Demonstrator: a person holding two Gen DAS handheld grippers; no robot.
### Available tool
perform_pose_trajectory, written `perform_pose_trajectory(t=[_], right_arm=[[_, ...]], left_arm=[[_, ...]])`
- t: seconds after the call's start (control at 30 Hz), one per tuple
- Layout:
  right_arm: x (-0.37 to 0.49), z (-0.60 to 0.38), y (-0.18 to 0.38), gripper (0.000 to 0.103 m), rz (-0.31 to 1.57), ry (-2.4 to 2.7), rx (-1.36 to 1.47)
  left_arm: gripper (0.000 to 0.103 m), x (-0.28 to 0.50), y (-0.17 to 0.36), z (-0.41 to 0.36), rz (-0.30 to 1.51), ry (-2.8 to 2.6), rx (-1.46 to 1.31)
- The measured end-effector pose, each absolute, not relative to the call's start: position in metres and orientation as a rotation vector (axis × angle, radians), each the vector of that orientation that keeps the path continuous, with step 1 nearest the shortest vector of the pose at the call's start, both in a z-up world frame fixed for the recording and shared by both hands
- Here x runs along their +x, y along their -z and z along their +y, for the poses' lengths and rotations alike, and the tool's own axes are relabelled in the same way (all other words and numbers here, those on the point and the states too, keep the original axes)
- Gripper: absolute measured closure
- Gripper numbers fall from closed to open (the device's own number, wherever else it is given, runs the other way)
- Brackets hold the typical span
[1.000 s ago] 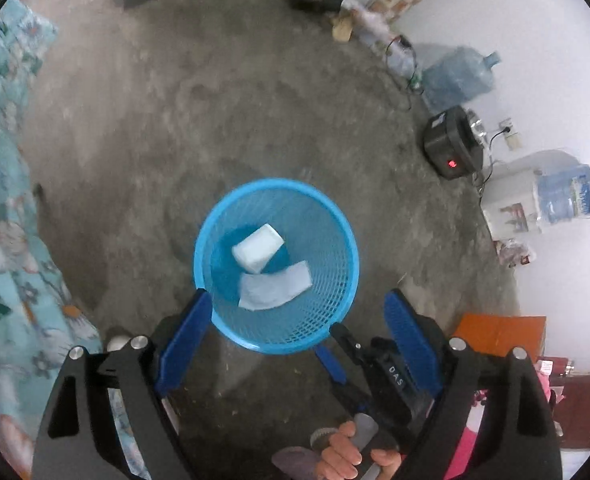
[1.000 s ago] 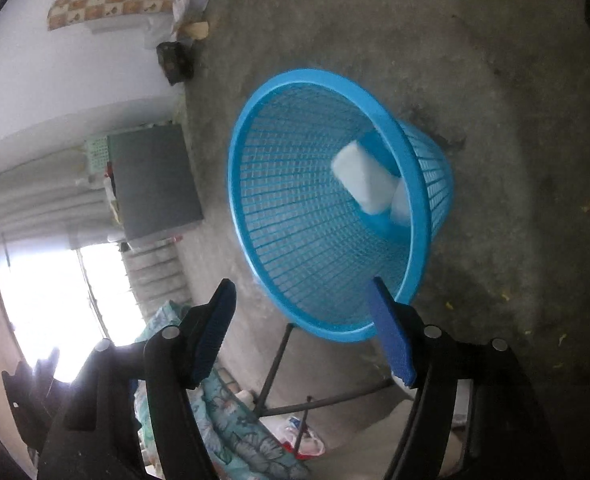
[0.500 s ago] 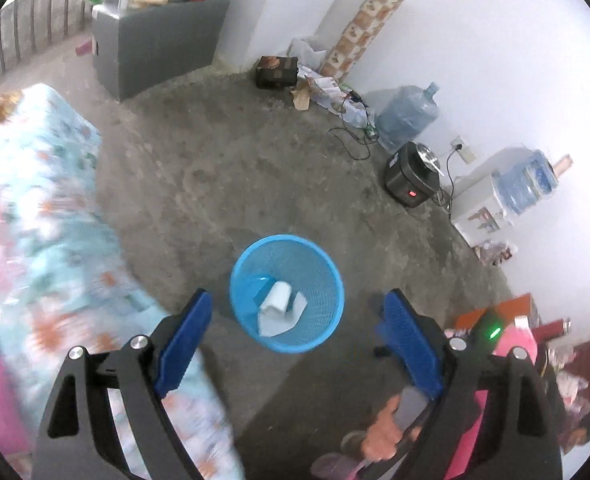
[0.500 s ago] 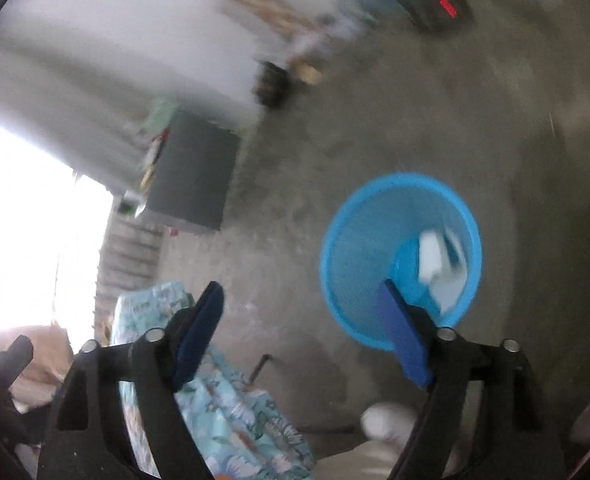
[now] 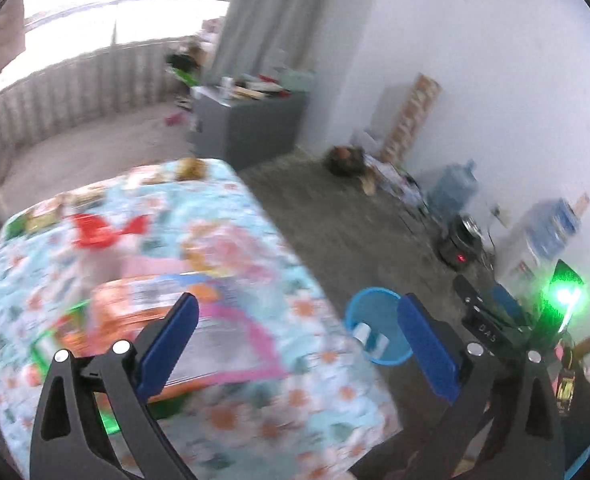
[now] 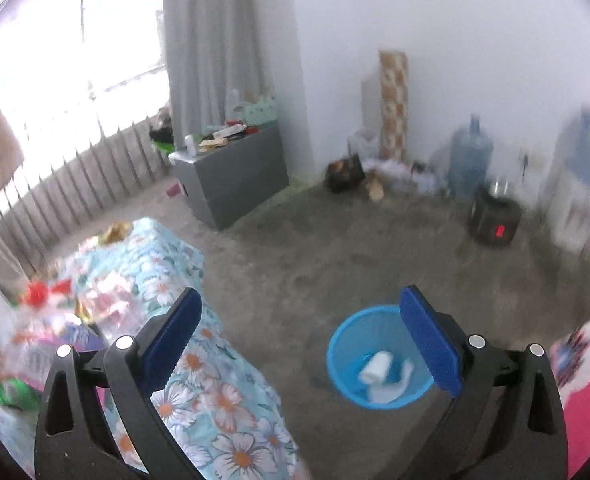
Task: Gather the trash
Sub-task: 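Move both grippers back over the trash pile on the bed, then grasp the red wrapper with the left gripper while the right grasps the clear plastic bag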
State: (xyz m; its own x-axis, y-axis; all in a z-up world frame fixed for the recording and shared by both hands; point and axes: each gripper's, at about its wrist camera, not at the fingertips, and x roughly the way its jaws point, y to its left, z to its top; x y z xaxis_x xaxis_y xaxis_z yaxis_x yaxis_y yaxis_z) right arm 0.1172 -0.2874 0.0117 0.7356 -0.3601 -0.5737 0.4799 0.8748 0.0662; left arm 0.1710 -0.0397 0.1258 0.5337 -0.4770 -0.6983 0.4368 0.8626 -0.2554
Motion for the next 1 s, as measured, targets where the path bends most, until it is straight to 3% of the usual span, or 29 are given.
perform_pose_trajectory(t=[0.3, 0.43, 0.8, 1.0], right_arm=[[0.14, -0.222, -0.036, 0.008, 0.547, 0.224, 0.072], [0.155, -0.216, -0.036, 0.008, 0.557, 0.048, 0.179], [0.21, -0.24, 0.001, 0.009, 0.811, -0.234, 0.694], [0.237, -0.236, 0.038, 0.02, 0.928, -0.286, 0.883]], left_arm=[[0.006, 0.167, -0.128, 0.096, 0.783, 0.391, -0.238], [0.006, 0.175, -0.126, 0.122, 0.78, 0.372, -0.245], [0.006, 0.234, -0.12, 0.151, 0.78, 0.428, -0.377], [0.009, 0.297, -0.087, 0.154, 0.924, 0.445, -0.534]])
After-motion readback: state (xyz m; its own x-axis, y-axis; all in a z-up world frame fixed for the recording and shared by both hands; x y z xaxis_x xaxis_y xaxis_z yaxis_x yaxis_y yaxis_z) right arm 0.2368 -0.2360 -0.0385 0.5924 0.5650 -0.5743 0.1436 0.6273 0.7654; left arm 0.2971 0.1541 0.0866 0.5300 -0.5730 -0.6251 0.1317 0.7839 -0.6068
